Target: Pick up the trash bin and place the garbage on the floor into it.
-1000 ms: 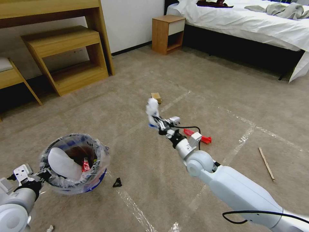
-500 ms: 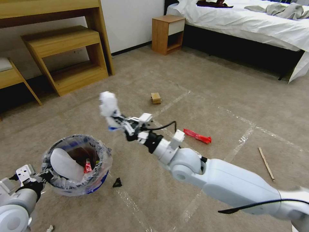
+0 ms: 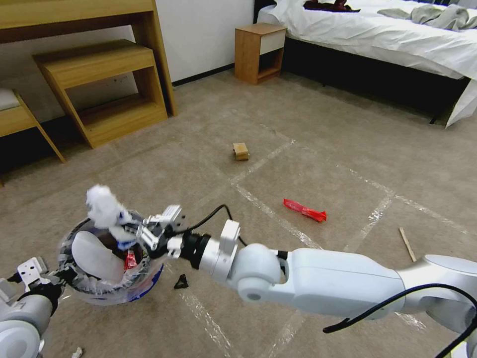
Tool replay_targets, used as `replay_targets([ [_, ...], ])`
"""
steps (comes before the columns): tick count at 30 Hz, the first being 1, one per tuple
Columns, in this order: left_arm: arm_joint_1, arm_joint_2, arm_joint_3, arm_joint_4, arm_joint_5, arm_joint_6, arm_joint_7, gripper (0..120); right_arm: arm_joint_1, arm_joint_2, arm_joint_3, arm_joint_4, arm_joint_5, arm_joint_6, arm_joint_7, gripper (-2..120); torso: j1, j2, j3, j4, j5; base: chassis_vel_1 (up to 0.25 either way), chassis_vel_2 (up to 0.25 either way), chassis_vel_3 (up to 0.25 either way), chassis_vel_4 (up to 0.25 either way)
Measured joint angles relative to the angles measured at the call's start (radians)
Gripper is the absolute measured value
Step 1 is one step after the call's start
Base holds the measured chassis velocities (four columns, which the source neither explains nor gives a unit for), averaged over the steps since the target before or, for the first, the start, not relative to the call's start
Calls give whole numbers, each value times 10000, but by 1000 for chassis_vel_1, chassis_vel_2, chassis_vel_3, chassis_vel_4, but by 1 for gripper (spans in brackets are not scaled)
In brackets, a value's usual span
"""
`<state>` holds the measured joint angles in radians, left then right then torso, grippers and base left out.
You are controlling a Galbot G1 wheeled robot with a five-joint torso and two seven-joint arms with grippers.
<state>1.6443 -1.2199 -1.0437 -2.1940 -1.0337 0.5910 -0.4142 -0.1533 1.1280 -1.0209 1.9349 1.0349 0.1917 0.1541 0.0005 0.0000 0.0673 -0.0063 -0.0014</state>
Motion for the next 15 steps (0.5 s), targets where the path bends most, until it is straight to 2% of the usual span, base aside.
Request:
replay_targets([
  [4, -28, -13, 0, -10, -12, 0, -2, 0, 148, 389, -247, -274, -11, -206, 127, 0, 0, 0, 0, 2, 0, 0, 0, 0, 0],
  [15, -16, -26, -20, -200, -77, 0, -4, 0, 534, 849, -661, -978, -62, -671, 253, 0, 0, 0, -1, 0, 0, 0, 0, 0, 0],
])
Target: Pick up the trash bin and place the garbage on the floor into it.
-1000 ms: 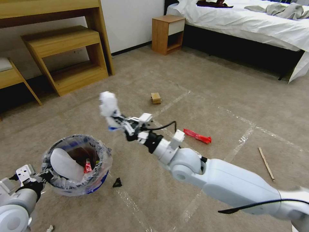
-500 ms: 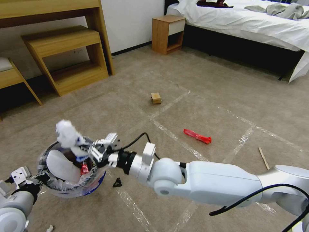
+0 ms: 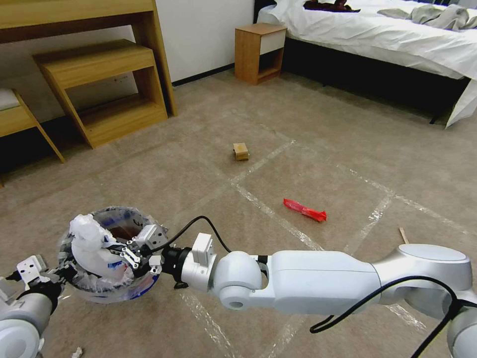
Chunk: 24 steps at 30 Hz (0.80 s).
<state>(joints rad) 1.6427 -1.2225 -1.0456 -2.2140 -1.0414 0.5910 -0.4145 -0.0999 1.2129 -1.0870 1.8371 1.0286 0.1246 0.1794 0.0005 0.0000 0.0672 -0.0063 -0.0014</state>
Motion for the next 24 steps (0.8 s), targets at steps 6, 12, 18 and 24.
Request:
replay_targets([
  [6, 56, -45, -11, -68, -1, -23, 4, 0, 69, 203, -38, -424, -132, -87, -15, 0, -1, -1, 1, 1, 0, 0, 0, 0, 0],
  [12, 103, -59, -7, -149, -2, -31, 19, 0, 110, 214, -34, -822, -259, -135, -124, 0, -1, 0, 1, 0, 1, 0, 0, 0, 0],
  [18, 172, -29, -19, -171, -8, -40, 34, 0, 101, 308, -25, -1220, -428, -161, -172, 0, -1, 0, 0, 1, 1, 0, 0, 0, 0],
  [24, 210, -39, -21, -215, -11, -58, 43, 0, 93, 391, -17, -1592, -575, -155, -230, 0, -1, 0, 1, 1, 1, 0, 0, 0, 0],
])
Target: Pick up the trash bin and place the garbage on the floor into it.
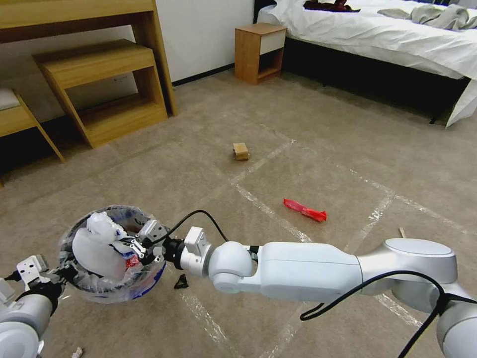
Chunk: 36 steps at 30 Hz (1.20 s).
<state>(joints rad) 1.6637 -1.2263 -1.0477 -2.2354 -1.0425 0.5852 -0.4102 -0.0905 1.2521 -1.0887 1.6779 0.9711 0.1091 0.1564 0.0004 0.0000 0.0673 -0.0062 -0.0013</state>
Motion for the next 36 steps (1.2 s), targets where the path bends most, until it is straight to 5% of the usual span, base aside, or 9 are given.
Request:
replay_targets([
  [7, 13, -10, -10, -51, -10, -4, 2, 0, -56, 74, 0, -26, -23, 4, 0, 1, 0, 0, 0, 0, 0, 0, 0, 0, 0],
  [30, 3, -165, -21, -18, 17, -36, 11, 0, -166, 203, -47, -126, -136, 71, 14, 85, 0, 0, 0, 0, 0, 0, 0, 0, 0],
  [36, -3, -175, -17, 5, 24, -55, 15, 0, -188, 237, -64, -199, -196, 108, 6, 99, 0, 0, 0, 0, 0, 0, 0, 0, 0],
])
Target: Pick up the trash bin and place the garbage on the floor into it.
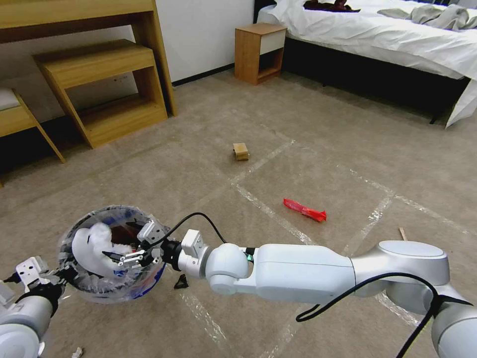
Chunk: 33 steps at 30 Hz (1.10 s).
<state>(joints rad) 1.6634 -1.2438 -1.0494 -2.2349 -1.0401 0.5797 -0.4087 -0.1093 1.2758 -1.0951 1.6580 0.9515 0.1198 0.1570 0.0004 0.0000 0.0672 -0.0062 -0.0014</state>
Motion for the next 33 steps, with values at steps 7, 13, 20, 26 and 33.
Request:
replay_targets([
  [7, 2, -15, 7, 29, 17, -43, 4, 0, -7, 24, -7, -50, -36, 23, -3, 100, 0, 0, 0, 0, 0, 0, 0, 0, 0],
  [13, 15, -61, 30, 42, 59, -54, 21, 0, -18, 33, 2, -54, -48, 62, -6, 100, 0, 0, 0, 0, 0, 0, 0, 0, 0],
  [20, 7, -122, 64, 68, 108, -57, 36, 0, -46, 67, 196, -23, -35, 230, -52, 100, 0, 0, 0, 0, 0, 0, 0, 0, 0],
  [26, -7, -114, 45, 74, 115, -57, 38, 0, -157, 263, 968, 117, 331, 930, -415, 100, 0, 0, 0, 0, 0, 0, 0, 0, 0],
  [33, 62, -22, -131, 134, 114, -61, 30, 0, -295, 255, 2202, 586, 739, 1250, -783, 100, 0, 0, 0, 1, 0, 0, 0, 0, 0],
])
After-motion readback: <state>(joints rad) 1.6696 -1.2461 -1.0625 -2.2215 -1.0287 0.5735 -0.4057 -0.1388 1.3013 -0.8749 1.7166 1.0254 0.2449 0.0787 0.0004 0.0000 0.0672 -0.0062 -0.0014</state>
